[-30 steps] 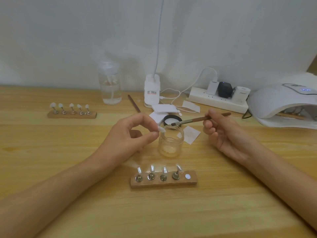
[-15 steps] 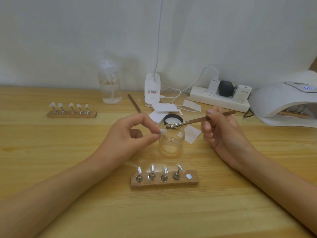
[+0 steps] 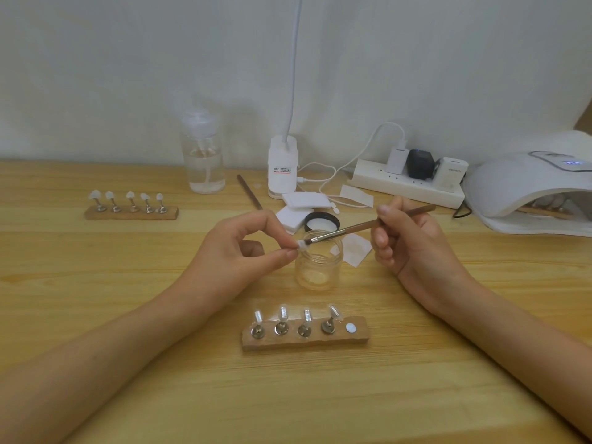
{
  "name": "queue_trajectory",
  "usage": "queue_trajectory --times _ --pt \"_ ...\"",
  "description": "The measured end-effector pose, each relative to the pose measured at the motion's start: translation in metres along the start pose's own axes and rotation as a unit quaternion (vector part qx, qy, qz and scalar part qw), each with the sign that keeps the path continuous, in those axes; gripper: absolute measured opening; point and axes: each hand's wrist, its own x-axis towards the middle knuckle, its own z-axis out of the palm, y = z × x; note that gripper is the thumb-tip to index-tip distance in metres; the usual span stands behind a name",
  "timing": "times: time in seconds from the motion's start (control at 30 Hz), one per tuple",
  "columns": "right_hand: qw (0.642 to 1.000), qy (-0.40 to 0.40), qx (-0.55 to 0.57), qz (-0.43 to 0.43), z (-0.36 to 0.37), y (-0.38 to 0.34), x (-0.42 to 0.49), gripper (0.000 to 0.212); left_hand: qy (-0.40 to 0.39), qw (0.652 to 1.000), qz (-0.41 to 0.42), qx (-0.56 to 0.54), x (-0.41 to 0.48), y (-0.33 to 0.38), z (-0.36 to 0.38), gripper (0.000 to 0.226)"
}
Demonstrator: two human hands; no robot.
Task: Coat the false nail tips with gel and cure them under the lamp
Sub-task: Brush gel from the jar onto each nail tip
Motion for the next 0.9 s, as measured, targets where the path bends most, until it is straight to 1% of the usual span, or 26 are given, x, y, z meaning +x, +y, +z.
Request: queue_trajectory --times 0.1,0.17,0.27,0.37,0.47,0.53,0.67,0.8,0.9 --pt "1.0 0.026 0.01 -0.003 -0.002 0.0008 0.0011 0.028 0.0 1.0 0.0 -0.001 -0.0001 0.0003 0.0002 0.011" --pt "1.0 0.014 0.021 -0.01 -0.0017 -0.0001 0.0011 0.026 0.0 1.0 -0.002 -0.001 -0.0001 0.0007 0.0007 0.011" --pt "1.0 -0.01 -0.003 -0.019 0.0003 0.0005 0.0002 0.023 0.0 1.0 0.001 -0.005 -0.0001 0.0003 0.0007 0.011" --pt "1.0 0.013 -0.01 -0.011 -0.001 0.0009 0.0003 0.026 0.001 1.0 0.0 -0.005 0.0004 -0.0005 0.0007 0.011" --pt "1.0 -0.004 0.009 -0.021 -0.0007 -0.0001 0.0001 0.024 0.0 1.0 0.002 -0.011 0.0008 -0.0014 0.0004 0.011" --pt "1.0 -0.018 0.003 -0.024 0.0007 0.0006 -0.0002 0.023 -0.002 1.0 0.004 -0.011 0.0006 -0.0015 0.0 0.011" --pt "1.0 0.011 0.003 -0.011 -0.0011 0.0011 0.0006 0.024 -0.002 1.0 0.002 -0.006 0.0005 -0.0011 0.0001 0.011" --pt "0.999 -0.023 0.008 -0.027 0.0003 0.0005 -0.0006 0.022 -0.006 1.0 0.003 -0.008 -0.0001 -0.0014 -0.0001 0.012" --pt "1.0 -0.003 -0.008 -0.019 0.0006 0.0016 0.0001 0.022 -0.003 1.0 0.003 -0.008 0.0004 -0.0022 0.0001 0.013"
